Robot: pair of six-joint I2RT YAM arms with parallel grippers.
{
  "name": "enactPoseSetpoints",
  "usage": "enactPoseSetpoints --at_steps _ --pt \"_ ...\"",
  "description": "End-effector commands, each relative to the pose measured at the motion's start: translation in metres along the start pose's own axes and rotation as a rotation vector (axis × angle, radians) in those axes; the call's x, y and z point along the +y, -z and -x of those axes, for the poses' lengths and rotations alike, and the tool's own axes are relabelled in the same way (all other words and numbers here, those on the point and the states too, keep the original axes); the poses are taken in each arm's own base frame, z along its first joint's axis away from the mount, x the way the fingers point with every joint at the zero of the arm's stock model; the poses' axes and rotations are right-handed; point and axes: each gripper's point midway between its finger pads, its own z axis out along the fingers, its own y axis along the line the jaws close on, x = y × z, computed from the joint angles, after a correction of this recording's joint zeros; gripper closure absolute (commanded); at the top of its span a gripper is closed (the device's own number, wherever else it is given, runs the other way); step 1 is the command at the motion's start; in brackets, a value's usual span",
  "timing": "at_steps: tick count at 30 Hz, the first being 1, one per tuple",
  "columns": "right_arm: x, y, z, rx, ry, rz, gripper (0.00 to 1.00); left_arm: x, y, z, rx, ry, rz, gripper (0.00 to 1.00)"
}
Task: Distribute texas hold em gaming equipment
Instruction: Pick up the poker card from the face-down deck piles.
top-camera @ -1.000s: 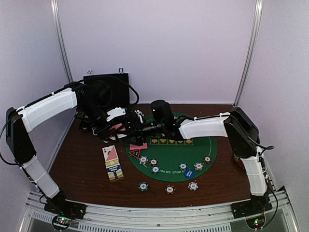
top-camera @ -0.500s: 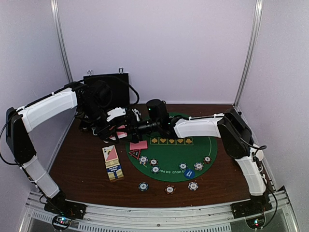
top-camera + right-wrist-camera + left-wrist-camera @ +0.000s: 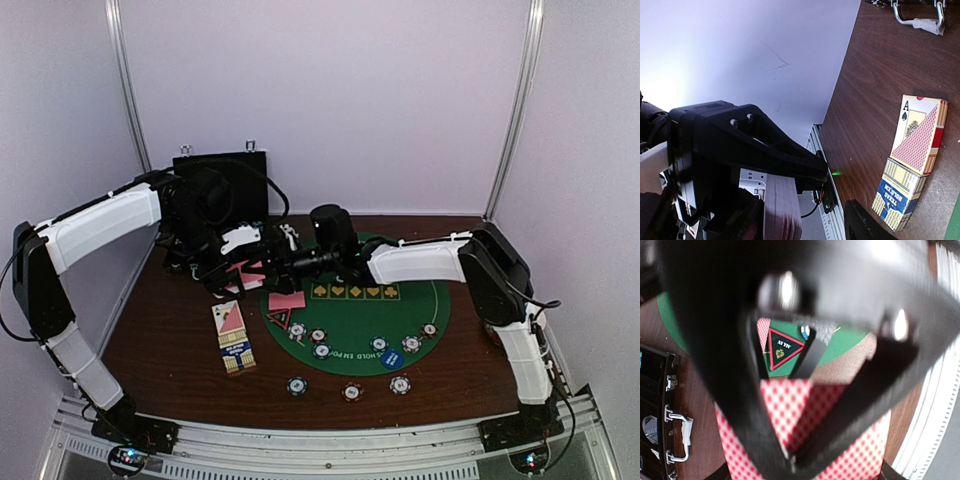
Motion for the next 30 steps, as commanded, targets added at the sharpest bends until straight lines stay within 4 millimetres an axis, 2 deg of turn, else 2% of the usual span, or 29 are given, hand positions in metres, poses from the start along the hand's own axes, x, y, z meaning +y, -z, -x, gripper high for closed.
enactPoseSetpoints --at_steps 1,7,14,21,30 --pt "-0.011 0.02 0.004 -0.023 -0.018 -0.064 0.46 -0.003 0.012 0.009 -0.046 -0.024 0.008 0.83" --pt "0.0 0.026 0.002 -0.018 0.002 -0.068 0.49 -0.002 0.012 0.01 -0.047 -0.025 0.008 0.83" --pt "0.034 0.036 0.005 -0.042 0.022 -0.013 0.57 0.0 0.007 0.006 -0.026 -0.025 0.013 0.83" --pt "0.05 0.042 0.001 -0.047 0.022 0.015 0.65 0.002 0.008 0.007 -0.026 -0.026 0.016 0.83" --pt "0.059 0.047 -0.003 -0.044 0.005 0.047 0.85 0.004 0.005 0.004 -0.01 -0.024 0.027 0.83"
